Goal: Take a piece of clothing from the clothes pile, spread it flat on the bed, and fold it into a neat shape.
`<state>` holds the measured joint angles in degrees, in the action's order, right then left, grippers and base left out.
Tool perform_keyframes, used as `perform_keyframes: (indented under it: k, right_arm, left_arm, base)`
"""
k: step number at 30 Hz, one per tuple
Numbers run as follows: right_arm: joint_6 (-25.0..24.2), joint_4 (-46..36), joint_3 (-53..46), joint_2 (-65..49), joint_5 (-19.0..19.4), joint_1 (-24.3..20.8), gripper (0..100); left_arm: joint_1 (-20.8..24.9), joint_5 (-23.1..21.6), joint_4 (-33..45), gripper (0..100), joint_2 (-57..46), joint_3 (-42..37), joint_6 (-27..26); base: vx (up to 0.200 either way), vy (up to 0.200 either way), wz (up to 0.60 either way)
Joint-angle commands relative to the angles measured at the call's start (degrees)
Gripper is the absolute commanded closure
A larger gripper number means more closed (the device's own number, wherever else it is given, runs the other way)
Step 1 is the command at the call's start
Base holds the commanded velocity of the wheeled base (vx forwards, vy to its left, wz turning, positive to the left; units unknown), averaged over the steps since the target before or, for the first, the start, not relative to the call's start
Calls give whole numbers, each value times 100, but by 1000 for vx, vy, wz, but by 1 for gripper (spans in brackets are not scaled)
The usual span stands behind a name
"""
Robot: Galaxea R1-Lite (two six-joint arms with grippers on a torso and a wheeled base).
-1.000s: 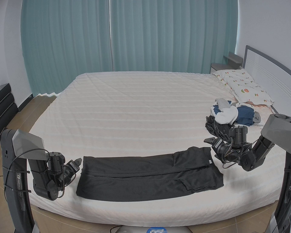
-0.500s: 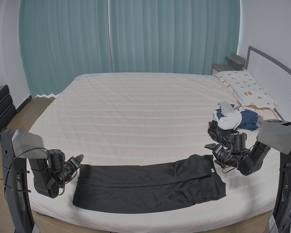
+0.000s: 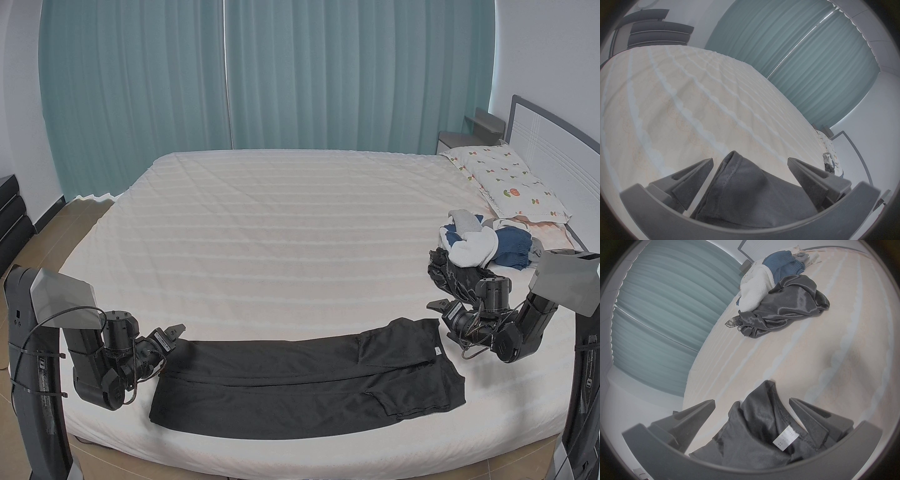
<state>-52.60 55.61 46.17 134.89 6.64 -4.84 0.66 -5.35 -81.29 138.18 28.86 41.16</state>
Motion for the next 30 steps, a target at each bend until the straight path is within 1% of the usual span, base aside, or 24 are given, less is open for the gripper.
perform_keyframes:
  k: [1,2,6,12,20,21,30]
  right_arm:
    - [127,90,138,213,12,80,0]
    - [163,125,156,266,12,80,0]
    - [242,266,288,451,21,80,0]
    - [250,310,437,626,83,9,0]
    - [259,477,569,811,74,-35,0]
    - [259,486,587,811,74,-35,100]
    - [250,494,622,811,21,9,100]
  left_arm:
    - [13,43,-10,0,192,32,-29]
    - [13,61,-10,100,209,41,-29]
    - [13,122,-10,100,227,24,-11]
    - [13,421,-19,100,315,32,15]
    - [13,500,-28,100,332,32,156]
    - [13,500,-28,100,332,32,165]
    - [4,518,-28,100,332,24,165]
  base:
    - [0,0,0]
    - [0,0,0]
    - [0,0,0]
    - [0,0,0]
    - [0,0,0]
    - [0,0,0]
    - [0,0,0]
